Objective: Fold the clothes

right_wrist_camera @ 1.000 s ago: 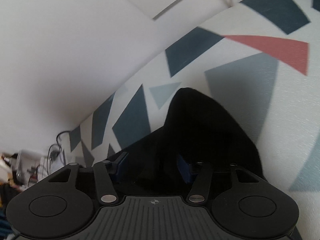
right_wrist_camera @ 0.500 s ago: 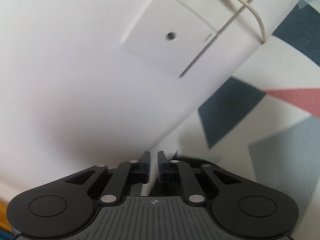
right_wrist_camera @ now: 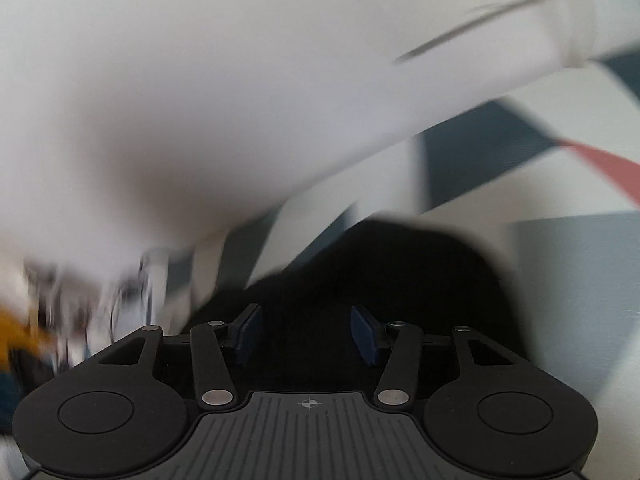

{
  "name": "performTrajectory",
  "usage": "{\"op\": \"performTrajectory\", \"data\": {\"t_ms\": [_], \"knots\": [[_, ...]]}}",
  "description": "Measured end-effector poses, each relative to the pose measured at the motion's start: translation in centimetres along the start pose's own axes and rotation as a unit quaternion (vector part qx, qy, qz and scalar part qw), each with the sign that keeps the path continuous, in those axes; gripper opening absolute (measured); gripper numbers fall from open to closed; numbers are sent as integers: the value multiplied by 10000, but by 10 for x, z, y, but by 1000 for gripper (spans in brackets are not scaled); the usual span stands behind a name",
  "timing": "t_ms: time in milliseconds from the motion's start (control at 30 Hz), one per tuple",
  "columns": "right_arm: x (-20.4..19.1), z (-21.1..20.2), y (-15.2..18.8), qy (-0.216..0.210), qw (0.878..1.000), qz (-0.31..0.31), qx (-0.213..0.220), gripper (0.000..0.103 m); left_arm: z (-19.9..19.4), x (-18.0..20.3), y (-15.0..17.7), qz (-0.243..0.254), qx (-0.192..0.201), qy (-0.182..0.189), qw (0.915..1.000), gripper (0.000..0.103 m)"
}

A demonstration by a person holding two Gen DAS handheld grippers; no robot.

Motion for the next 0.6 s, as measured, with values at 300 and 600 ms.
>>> {"op": "performTrajectory", "data": {"t_ms": [300, 600], "knots": [[-45, 58, -13, 1295, 9706, -1979, -441, 47, 0, 8, 34, 1131, -125, -770, 9905, 50], [-48, 56, -79, 1149, 9826, -1169, 873, 40, -4, -8, 24, 703, 109, -946, 9930, 48]]}}
Point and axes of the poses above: each gripper's, at about its wrist camera, not at the fingertips, and z roughly the way its jaws point, x to its right, y to its underside, the point moved 7 cm from there along z, roughly the way its jaws point, and after that the axes turned 3 degrees about -y, right-handed, at the moved point
